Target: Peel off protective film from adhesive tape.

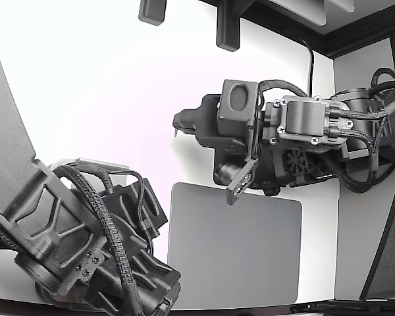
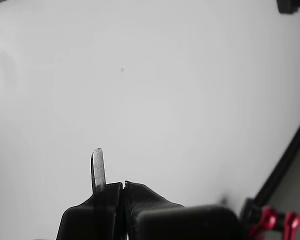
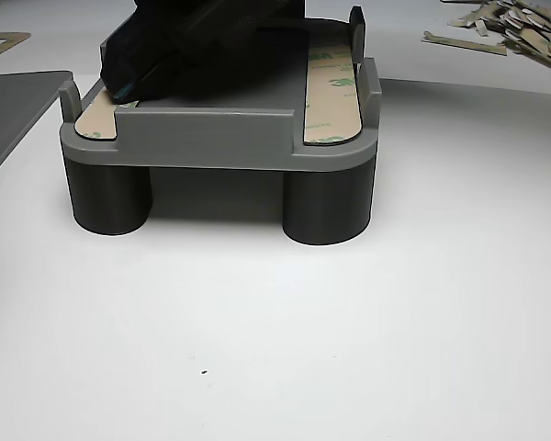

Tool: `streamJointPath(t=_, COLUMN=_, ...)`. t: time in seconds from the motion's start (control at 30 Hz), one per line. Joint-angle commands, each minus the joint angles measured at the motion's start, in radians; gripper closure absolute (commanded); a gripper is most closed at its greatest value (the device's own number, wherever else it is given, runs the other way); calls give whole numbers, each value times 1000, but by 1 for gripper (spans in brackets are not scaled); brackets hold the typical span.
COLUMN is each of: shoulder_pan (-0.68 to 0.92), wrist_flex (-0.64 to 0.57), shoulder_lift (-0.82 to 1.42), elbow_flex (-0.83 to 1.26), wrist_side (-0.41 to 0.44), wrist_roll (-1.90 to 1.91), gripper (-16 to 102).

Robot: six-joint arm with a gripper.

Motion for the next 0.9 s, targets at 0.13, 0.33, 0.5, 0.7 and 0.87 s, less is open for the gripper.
streamJointPath(t=0.13, shoulder_pan=29, wrist_flex=-98, shoulder_lift=-71, elbow_flex=-32, wrist_side=40, wrist_roll=-103, gripper=97)
streamJointPath(t=0.33, shoulder_pan=97, wrist_flex=-123, shoulder_lift=-189, elbow_flex=-55, wrist_side=101, wrist_roll=-63, gripper=97)
streamJointPath(t=0.5, shoulder_pan=183, wrist_flex=-164, shoulder_lift=-371, elbow_flex=-104, wrist_side=222, wrist_roll=32, gripper=97)
streamJointPath(t=0.7, shoulder_pan=199, wrist_flex=-149, shoulder_lift=-540, elbow_flex=-210, wrist_side=216, wrist_roll=61, gripper=97)
streamJointPath(t=0.87, shoulder_pan=242, wrist_flex=-190, shoulder_lift=-528, elbow_flex=-175, wrist_side=225, wrist_roll=74, gripper=97)
